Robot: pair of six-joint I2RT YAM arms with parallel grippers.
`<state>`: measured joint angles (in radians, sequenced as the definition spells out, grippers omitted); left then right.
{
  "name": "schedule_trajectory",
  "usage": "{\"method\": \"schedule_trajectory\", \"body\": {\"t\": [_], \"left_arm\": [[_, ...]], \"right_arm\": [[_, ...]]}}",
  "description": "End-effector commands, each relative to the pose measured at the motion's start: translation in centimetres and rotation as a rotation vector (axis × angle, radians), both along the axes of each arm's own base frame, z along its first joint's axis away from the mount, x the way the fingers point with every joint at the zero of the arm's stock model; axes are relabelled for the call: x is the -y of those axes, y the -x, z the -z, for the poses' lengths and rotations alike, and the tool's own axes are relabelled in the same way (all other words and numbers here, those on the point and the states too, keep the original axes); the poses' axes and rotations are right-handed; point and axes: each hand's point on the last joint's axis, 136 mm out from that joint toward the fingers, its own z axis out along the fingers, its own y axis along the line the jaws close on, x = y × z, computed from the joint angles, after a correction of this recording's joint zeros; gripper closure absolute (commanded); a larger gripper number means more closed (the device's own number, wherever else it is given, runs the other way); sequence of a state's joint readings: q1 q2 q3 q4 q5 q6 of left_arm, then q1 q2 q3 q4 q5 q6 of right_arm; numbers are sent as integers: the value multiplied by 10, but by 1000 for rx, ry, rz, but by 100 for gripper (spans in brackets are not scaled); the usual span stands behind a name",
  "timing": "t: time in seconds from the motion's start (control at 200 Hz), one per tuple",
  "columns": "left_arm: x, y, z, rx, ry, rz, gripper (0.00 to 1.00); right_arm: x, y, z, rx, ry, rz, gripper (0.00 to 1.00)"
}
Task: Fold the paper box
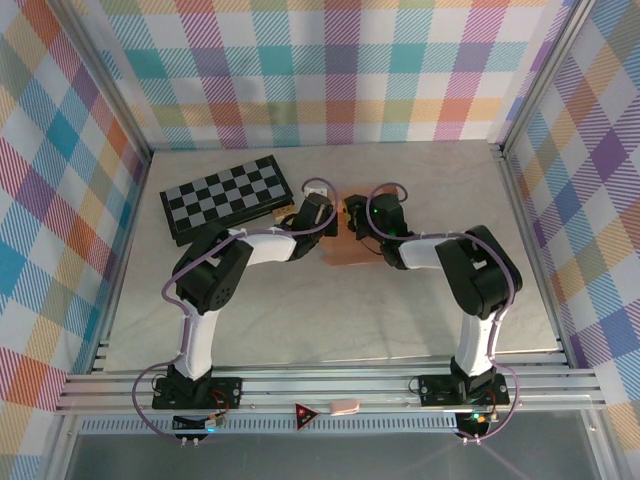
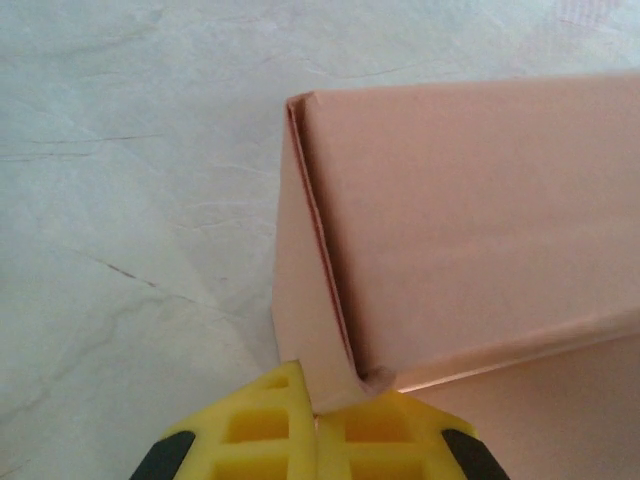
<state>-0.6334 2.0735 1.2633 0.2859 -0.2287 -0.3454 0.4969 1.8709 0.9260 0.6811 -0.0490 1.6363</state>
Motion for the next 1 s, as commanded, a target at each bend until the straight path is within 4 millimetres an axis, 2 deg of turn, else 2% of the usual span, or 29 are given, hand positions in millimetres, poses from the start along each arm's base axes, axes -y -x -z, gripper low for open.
{"method": "schedule_trajectory", "body": {"t": [0.0,0.135,0.22,0.3,0.43,0.52,0.76,0.995], "left_arm": [[-14,-2,-47,27,18,-82,100],[-30,8,-60,-85,-11,-96,100],[-44,16,-61,-195,-26,-116,100],[-57,30,-60,-298,-68,-130,100],[-67,48,-68,-391,-120,-138,100],[-74,61,-71,-462,-152,-141,100],[-78,87,-77,-553,-146,-128,100],[-75,90,-84,-564,-139,-119,100]], "right_arm": [[0,18,-17,-58,112,-98,56],[29,22,-62,-16,271,-152,39],[45,28,-90,9,369,-184,32],[54,33,-108,36,441,-231,31],[62,38,-118,49,517,-288,35],[64,35,-126,48,563,-305,37],[51,16,-116,-25,598,-386,42],[32,4,-89,-96,616,-411,46]]}}
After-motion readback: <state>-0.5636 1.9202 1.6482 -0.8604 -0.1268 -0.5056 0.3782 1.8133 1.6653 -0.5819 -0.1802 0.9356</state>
